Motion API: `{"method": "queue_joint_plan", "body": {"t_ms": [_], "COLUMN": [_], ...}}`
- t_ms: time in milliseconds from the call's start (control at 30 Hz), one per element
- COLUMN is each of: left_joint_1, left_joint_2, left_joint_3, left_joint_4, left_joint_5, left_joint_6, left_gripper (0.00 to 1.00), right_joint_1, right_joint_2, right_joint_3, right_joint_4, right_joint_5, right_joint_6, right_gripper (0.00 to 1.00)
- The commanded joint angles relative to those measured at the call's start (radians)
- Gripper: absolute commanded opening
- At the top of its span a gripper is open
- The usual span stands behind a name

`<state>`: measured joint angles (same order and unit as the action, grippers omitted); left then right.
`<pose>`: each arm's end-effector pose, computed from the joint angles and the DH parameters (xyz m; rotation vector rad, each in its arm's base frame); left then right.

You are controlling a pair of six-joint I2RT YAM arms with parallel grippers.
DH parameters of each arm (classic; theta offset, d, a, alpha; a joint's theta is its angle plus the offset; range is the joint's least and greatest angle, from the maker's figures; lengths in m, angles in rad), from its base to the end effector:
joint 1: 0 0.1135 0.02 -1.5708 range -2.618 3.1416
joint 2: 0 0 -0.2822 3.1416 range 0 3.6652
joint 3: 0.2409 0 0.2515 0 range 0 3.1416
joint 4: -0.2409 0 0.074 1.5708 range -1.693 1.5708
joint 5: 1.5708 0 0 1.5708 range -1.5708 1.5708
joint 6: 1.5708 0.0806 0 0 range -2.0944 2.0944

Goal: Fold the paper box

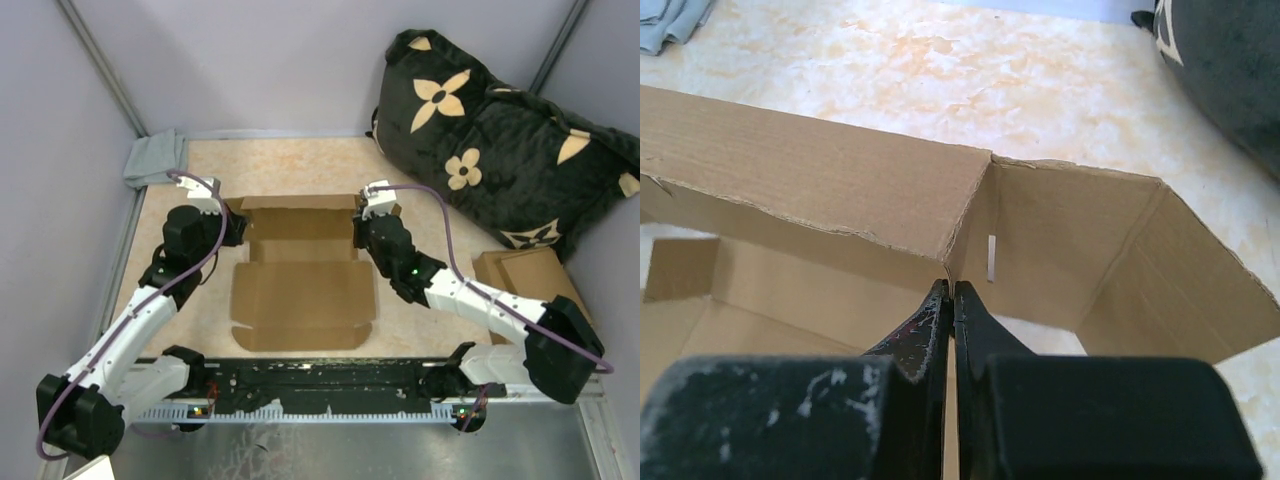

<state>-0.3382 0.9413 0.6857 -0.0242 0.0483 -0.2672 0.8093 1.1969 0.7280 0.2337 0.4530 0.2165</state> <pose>0.2382 -0.0879 0.2952 0.1007 1.8733 -0.4644 0.2355 0.1960 0.2852 -0.2087 1.7816 0.3286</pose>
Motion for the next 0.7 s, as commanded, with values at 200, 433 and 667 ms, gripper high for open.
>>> {"method": "queue_joint_plan", "body": {"t_ms": [200,433,667], "left_joint_1": [-0.002,-0.002,-0.002], "left_joint_2": [0.063,0.192,0.235], "left_joint_3": [-0.064,-0.016,-0.025], "left_joint_4": [0.225,0.194,0.199], "left_joint_5": [-0.113,-0.120,-0.136], "left_joint_6": [0.008,0.074,0.052], "left_gripper": [0.00,0.00,0.00], "right_joint_1": [0.008,0.008,0.008], "right_joint_2": [0.191,0.260,0.232], "right_joint_3": [0.114,0.137,0.187], "right_joint_4": [0.229,0.187,0.021], "right_joint_5": [0.086,0.068,0.001], "right_joint_6": [-0.078,-0.056,-0.029], "right_gripper": [0.00,0.01,0.36]}}
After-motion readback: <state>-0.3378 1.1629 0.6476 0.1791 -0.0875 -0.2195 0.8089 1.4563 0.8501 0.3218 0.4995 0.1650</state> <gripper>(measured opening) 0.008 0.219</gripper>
